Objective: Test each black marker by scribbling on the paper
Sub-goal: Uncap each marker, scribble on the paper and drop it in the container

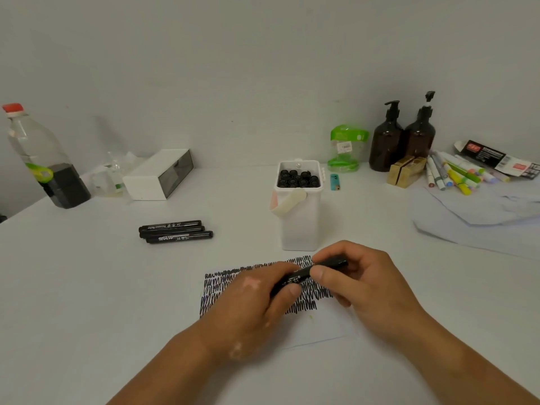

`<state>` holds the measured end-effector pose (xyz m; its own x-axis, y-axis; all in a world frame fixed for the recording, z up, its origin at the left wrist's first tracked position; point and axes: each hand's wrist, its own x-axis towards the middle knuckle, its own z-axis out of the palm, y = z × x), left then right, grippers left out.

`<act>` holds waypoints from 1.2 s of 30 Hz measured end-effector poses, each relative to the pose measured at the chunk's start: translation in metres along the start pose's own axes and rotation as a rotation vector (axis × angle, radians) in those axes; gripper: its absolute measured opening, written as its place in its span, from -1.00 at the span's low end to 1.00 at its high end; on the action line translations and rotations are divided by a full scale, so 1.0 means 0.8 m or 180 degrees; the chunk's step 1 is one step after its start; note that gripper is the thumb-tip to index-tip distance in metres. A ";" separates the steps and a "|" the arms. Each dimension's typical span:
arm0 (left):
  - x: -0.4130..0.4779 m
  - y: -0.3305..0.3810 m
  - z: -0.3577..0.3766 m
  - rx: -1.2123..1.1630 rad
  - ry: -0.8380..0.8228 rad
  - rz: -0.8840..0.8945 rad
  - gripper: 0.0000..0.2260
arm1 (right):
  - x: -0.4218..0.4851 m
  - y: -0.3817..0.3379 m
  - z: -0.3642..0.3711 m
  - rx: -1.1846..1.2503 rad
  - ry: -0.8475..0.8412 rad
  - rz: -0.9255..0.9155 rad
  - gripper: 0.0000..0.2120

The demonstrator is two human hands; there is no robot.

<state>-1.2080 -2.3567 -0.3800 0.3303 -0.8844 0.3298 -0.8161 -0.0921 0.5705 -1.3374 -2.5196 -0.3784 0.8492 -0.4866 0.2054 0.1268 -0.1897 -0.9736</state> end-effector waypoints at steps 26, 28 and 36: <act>0.001 0.022 0.008 0.0013 0.0093 0.0274 -0.78 | -0.006 -0.007 0.008 0.0574 -0.0609 0.0248 -0.80; 0.001 0.022 0.007 0.0059 0.0155 0.0270 -0.80 | -0.006 -0.007 0.007 0.0621 -0.0652 0.0248 -0.80; -0.002 0.002 0.012 0.0347 0.0352 -0.0204 -0.54 | 0.003 -0.010 -0.005 0.0821 0.0441 0.0184 -0.92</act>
<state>-1.2146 -2.3601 -0.3866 0.4287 -0.8198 0.3796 -0.8363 -0.2012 0.5100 -1.3384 -2.5224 -0.3696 0.7830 -0.6053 0.1433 0.2214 0.0559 -0.9736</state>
